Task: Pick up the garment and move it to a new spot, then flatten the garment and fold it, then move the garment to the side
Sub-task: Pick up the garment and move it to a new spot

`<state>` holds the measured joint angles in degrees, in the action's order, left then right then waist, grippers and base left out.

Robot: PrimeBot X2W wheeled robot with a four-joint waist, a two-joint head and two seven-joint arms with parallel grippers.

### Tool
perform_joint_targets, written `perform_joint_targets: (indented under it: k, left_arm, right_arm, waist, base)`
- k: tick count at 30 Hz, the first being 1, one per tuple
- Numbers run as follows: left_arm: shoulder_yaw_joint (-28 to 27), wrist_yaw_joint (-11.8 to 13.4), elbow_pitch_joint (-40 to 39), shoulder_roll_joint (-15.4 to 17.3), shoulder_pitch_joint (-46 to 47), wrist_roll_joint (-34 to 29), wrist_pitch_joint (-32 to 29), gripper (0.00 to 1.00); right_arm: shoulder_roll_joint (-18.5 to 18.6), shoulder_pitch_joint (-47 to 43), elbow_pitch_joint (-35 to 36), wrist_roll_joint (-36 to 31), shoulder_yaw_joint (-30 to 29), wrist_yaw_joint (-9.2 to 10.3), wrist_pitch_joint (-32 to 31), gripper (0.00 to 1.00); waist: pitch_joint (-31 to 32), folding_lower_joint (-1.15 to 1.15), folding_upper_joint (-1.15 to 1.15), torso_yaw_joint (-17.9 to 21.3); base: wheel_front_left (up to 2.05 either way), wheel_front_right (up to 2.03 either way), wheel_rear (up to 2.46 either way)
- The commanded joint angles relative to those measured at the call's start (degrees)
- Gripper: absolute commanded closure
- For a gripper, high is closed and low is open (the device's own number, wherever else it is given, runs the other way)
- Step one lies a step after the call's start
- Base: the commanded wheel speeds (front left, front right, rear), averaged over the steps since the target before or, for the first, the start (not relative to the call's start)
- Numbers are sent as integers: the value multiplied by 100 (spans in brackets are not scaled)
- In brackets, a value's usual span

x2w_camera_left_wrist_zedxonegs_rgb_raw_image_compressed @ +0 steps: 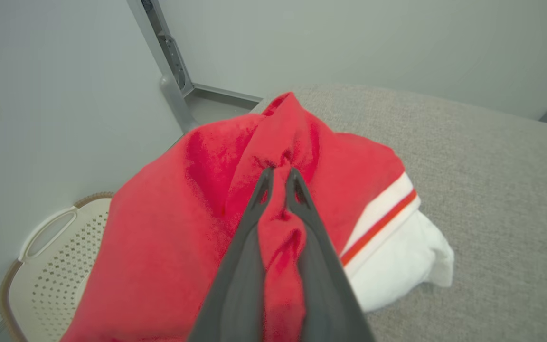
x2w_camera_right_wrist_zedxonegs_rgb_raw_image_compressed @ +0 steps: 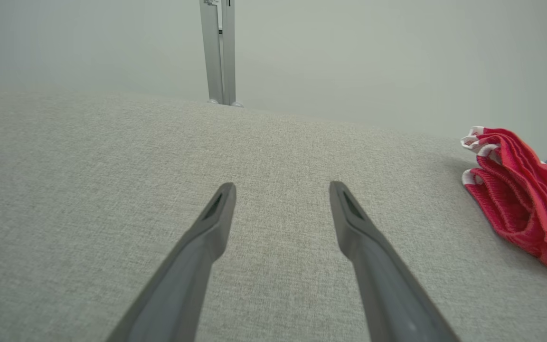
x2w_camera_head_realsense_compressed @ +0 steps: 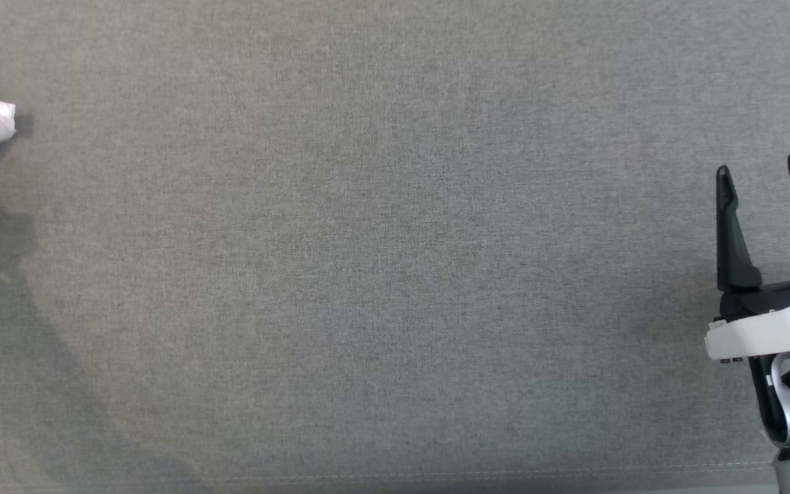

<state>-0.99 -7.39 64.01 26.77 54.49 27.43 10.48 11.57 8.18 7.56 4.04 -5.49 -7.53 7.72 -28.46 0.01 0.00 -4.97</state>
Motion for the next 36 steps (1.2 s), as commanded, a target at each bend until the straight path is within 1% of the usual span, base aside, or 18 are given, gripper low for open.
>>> perform_joint_targets:
  k: [1, 4, 8, 14, 15, 19, 22, 27, 31, 33, 36]
  left_arm:
    - [51, -10, -115, 94, 154, -72, 131, 100]
    - [146, -11, -370, 169, 282, -168, 293, 100]
    - [309, -11, -860, 177, 504, -263, 376, 100]
    - [680, -11, -1764, 90, 769, -459, 290, 100]
    - [825, -11, -2099, 40, 819, -496, 184, 100]
    - [1114, -10, -2850, -196, 813, -529, -93, 100]
    - [1324, -8, -3344, -380, 763, -532, -316, 100]
    - [1740, 20, -4140, -788, 591, -558, -702, 100]
    - [2027, 52, -4544, -1117, 388, -499, -901, 100]
    - [2121, 77, -4624, -1318, 186, -388, -944, 100]
    - [2240, 121, -4604, -1481, -153, -332, -934, 100]
  right_arm:
    - [-39, 28, -109, 67, 23, 8, 79, 0]
    - [-146, -6, -312, 92, 54, 7, 195, 0]
    - [-298, -81, -599, 131, 98, 7, 348, 0]
    - [-494, -28, -1045, 225, 233, 7, 572, 0]
    - [-553, -33, -1165, 249, 273, 8, 625, 0]
    - [-657, -51, -1388, 312, 373, 7, 704, 0]
    - [-716, -35, -1499, 363, 421, 7, 727, 0]
    - [-794, -9, -1625, 459, 515, 7, 756, 0]
    - [-833, 40, -1572, 510, 562, 8, 750, 0]
    - [-845, 39, -1554, 543, 581, 7, 751, 0]
    - [-860, 65, -1543, 556, 627, 7, 751, 0]
  waist:
    - [299, -1, 0, 88]
    - [509, -1, 0, 166]
    - [747, -1, 0, 303]
    - [1069, -1, 0, 737]
    - [1166, -1, 0, 914]
    - [1337, -1, 0, 1291]
    - [1415, -1, 0, 1542]
    - [1414, -1, 0, 1889]
    - [1327, -1, 0, 2062]
    - [1292, -1, 0, 2111]
    - [1242, -1, 0, 2176]
  base:
    - [0, 0, 0]
    - [0, 0, 0]
    - [0, 0, 0]
    - [0, 0, 0]
    - [0, 0, 0]
    - [0, 0, 0]
    - [0, 0, 0]
    - [0, 0, 0]
    - [0, 0, 0]
    - [0, 0, 0]
    - [0, 0, 0]
